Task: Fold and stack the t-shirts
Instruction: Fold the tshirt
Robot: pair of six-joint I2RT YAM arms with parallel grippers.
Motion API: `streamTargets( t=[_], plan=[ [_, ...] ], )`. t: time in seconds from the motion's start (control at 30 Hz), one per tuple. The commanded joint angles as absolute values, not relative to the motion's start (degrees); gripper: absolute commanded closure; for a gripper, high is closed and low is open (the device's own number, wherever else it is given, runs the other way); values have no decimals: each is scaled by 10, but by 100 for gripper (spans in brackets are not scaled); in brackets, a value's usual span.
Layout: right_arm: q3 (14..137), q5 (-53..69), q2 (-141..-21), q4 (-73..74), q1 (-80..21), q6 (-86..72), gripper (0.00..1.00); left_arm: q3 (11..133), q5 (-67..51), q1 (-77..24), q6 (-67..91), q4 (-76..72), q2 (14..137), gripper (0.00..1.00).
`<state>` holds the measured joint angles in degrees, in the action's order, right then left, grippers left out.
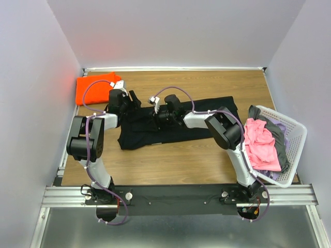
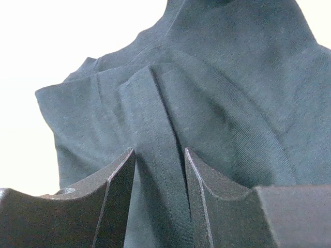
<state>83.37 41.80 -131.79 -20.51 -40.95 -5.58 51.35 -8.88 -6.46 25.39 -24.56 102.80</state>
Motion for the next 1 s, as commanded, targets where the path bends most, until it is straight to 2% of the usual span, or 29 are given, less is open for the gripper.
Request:
streamTargets(
  t=[0.0,0.57,0.77,0.97],
  plan=[
    [793,453,-1277,-240,-415,-79,50,526,-104,-66,254,-245,1036,26],
    [729,527,-1234,-256,-418,-98,50,530,-107,-67,250,-244,1042,26],
    [715,497,-1201,-258,-418,-101,50,524,-100,-66,250,-242,1030,26],
    [718,409,-1171,-248,-437,-72,50,499,-50,-66,257,-230,983,25]
  ],
)
